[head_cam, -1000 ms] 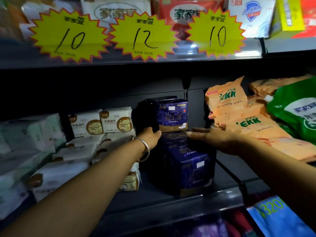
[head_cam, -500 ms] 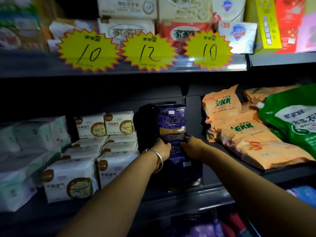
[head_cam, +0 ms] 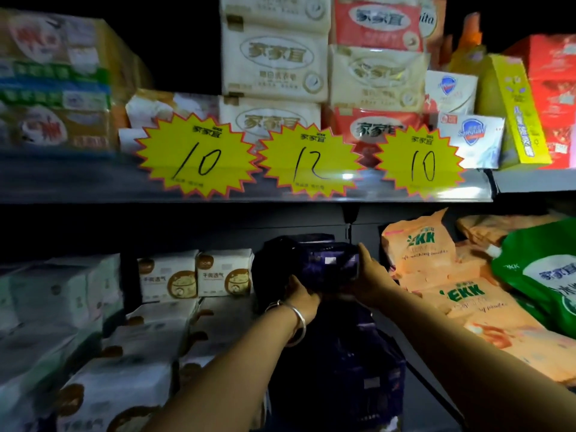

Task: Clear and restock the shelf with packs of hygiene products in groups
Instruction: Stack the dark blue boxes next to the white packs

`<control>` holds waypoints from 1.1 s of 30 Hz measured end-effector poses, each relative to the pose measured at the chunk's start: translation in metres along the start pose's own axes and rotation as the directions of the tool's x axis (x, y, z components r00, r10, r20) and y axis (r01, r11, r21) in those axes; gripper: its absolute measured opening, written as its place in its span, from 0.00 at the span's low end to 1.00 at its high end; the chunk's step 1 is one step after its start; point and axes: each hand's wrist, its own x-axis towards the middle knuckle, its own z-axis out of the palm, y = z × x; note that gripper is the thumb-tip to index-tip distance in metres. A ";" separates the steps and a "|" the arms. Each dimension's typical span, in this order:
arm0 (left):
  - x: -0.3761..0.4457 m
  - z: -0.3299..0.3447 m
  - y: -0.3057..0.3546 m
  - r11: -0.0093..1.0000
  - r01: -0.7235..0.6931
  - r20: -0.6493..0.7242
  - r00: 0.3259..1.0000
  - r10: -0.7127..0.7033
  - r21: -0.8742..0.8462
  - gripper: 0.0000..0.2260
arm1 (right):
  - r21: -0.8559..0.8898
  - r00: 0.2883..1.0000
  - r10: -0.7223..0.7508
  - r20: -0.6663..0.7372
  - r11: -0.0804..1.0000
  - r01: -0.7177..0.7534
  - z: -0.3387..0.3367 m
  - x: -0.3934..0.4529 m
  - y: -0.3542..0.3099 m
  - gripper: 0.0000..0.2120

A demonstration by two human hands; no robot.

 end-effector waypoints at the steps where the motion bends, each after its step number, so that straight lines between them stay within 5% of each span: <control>1: 0.006 -0.001 0.000 1.000 -0.007 0.006 1.000 0.007 -0.016 0.36 | -0.004 1.000 -0.009 0.002 1.000 0.009 0.001 0.010 -0.002 0.50; 7: 0.031 -0.006 -0.008 0.997 -0.025 0.004 1.000 0.026 -0.076 0.41 | -0.113 0.998 -0.057 -0.018 0.992 0.055 0.006 0.037 -0.008 0.30; 11: 0.039 -0.008 -0.008 1.000 0.025 0.011 1.000 -0.025 0.001 0.34 | -0.112 0.998 -0.060 -0.034 0.992 0.056 0.012 0.053 -0.003 0.30; 24: 0.031 -0.011 -0.007 0.997 -0.022 -0.047 0.999 0.025 0.068 0.36 | -0.140 0.995 -0.091 -0.039 0.987 0.084 0.019 0.059 0.004 0.36; 27: 0.019 -0.024 -0.011 0.989 -0.058 -0.074 0.995 0.069 0.139 0.30 | -0.313 0.996 -0.045 -0.076 0.950 0.019 0.018 0.042 -0.005 0.39; 30: 0.003 -0.046 -0.022 0.981 -0.089 -0.108 0.988 0.108 0.173 0.21 | -0.443 0.977 -0.170 -0.130 0.891 0.096 0.027 0.019 -0.029 0.40; 33: -0.021 -0.074 -0.038 0.962 -0.087 -0.146 0.981 0.128 0.259 0.16 | -0.476 0.931 -0.364 -0.019 0.822 0.312 0.050 -0.008 -0.061 0.32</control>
